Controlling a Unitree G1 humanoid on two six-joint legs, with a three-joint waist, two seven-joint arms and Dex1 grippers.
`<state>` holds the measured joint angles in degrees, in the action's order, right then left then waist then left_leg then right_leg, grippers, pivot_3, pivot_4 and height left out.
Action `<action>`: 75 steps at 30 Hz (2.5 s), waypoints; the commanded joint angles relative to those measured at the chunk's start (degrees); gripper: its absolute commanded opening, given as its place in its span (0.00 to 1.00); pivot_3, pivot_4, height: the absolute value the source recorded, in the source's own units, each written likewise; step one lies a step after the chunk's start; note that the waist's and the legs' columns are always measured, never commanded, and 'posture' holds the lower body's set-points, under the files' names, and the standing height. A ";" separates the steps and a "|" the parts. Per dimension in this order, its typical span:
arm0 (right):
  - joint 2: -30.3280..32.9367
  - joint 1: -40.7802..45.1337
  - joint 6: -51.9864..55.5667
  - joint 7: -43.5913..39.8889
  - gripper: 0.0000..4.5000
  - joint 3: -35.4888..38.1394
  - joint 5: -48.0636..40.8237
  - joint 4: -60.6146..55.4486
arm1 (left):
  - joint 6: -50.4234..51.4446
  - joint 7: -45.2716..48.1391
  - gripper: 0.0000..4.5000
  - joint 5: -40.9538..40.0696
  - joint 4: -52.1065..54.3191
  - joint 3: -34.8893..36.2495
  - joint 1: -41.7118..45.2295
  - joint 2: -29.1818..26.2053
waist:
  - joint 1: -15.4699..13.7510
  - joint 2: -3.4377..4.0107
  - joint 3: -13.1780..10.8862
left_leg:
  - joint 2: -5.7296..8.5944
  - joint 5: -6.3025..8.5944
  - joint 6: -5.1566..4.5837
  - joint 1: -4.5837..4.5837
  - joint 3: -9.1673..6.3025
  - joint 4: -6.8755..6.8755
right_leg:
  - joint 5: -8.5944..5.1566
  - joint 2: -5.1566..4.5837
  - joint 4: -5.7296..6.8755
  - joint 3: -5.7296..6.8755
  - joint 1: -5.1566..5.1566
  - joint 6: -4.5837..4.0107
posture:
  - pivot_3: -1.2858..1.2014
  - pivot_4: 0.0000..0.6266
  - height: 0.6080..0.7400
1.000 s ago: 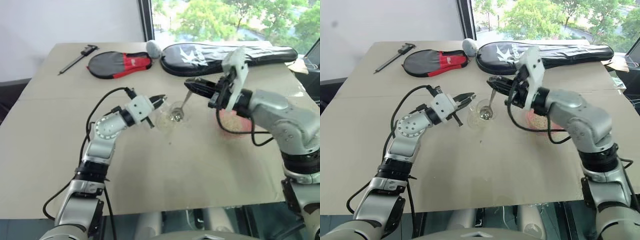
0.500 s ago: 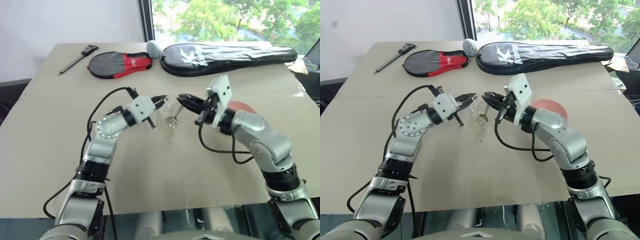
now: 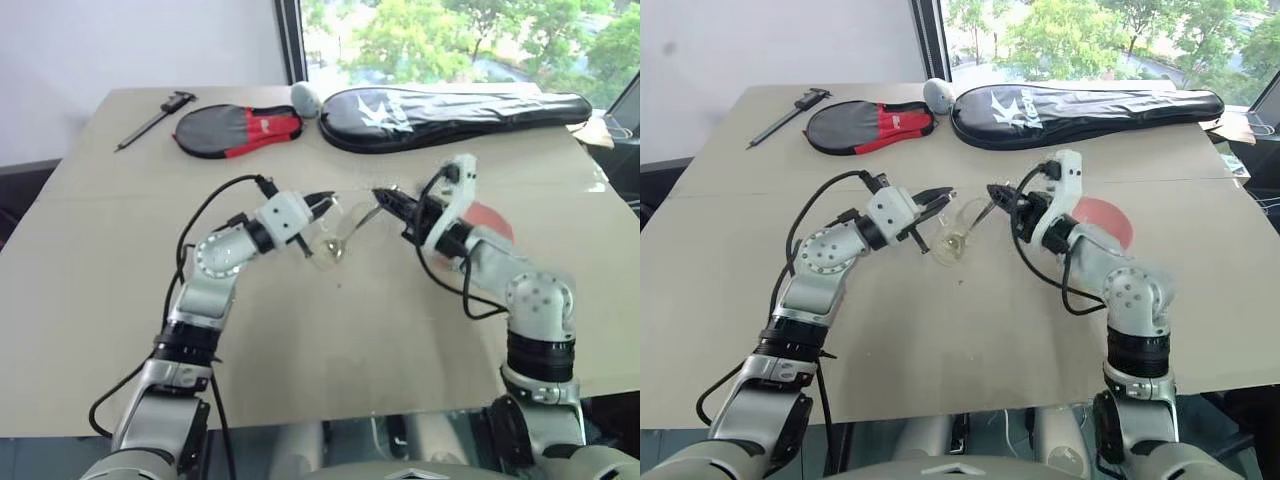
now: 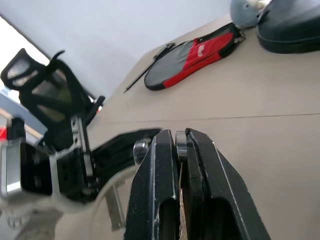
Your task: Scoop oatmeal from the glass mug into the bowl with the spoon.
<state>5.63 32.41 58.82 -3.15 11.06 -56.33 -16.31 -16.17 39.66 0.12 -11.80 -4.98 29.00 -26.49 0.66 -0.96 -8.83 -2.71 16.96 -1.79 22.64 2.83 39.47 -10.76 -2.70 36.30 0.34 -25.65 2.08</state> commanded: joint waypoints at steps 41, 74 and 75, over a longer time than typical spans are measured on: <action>26.62 6.39 -5.10 28.22 0.00 13.72 -50.24 14.71 | -10.93 -1.61 0.02 -6.34 -13.15 1.43 3.44 16.55 | -0.05 -0.01 0.00 | 0.01 0.02 -0.05 0.13 -0.01 -0.01 | 0.00 -0.02 -0.15 -0.02 -0.01 0.01 | 0.52 0.24 1.00; 38.77 -3.27 -9.74 22.94 0.00 20.30 -52.46 17.51 | -12.93 -1.91 0.02 -6.82 -19.67 4.77 5.08 11.26 | -0.32 -0.01 0.00 | 0.01 0.02 -0.05 0.15 -0.02 -0.02 | 0.01 -0.01 -0.25 -0.03 0.02 0.02 | 0.52 0.24 1.00; 39.42 -3.47 -9.53 22.27 0.00 20.43 -52.13 18.15 | -12.91 -1.90 0.02 -6.92 -19.61 4.85 4.94 11.08 | -0.33 0.00 0.00 | 0.01 0.02 -0.05 0.15 0.01 -0.02 | 0.01 -0.01 -0.27 -0.05 0.02 0.02 | 0.52 0.24 1.00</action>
<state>43.42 28.34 49.35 21.09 28.74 -108.21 2.38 -27.57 38.25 -6.01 -32.78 -0.69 33.93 -15.17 0.33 -0.96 -8.83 -2.70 16.98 -1.84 22.79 2.86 39.46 -10.75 -2.71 36.03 0.28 -25.63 2.11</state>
